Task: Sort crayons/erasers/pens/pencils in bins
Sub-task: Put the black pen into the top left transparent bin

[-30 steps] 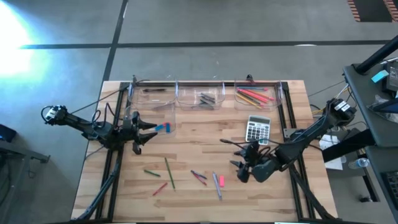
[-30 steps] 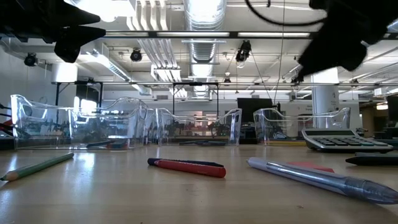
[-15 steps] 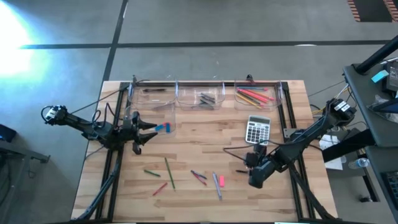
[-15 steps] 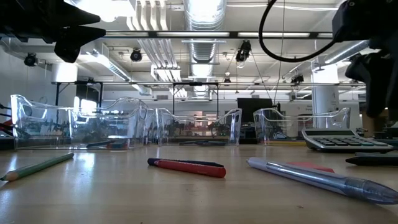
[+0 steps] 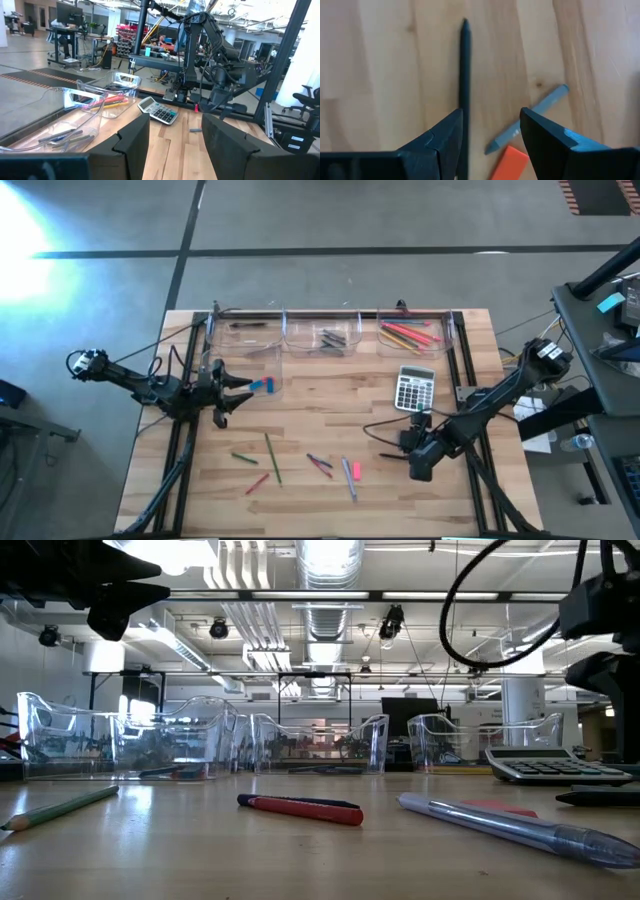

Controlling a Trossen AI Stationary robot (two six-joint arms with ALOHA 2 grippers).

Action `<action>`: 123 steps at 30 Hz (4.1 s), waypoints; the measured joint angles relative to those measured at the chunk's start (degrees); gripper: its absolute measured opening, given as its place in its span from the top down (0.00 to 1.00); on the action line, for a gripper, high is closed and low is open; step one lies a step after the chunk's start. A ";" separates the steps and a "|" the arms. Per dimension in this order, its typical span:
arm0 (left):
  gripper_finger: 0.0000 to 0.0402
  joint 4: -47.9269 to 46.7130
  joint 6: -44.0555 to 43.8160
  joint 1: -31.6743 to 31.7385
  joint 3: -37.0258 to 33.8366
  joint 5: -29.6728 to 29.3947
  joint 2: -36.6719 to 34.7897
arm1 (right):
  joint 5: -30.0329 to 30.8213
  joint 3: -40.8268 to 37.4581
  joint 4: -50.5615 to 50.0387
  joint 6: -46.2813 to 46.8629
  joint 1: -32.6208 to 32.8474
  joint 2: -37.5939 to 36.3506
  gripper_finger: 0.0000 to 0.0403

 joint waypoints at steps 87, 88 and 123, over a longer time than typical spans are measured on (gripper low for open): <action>0.59 0.00 0.02 0.00 0.02 0.00 0.00 | 8.48 -12.38 81.12 -38.37 -3.18 -1.80 0.91; 0.59 0.00 0.02 -0.02 0.00 0.00 0.00 | 8.46 -12.38 81.42 -38.90 -3.61 -1.37 0.91; 0.59 14.14 -14.74 -0.02 -0.17 2.28 17.43 | 1.76 -6.78 82.82 -33.85 -14.08 9.42 0.91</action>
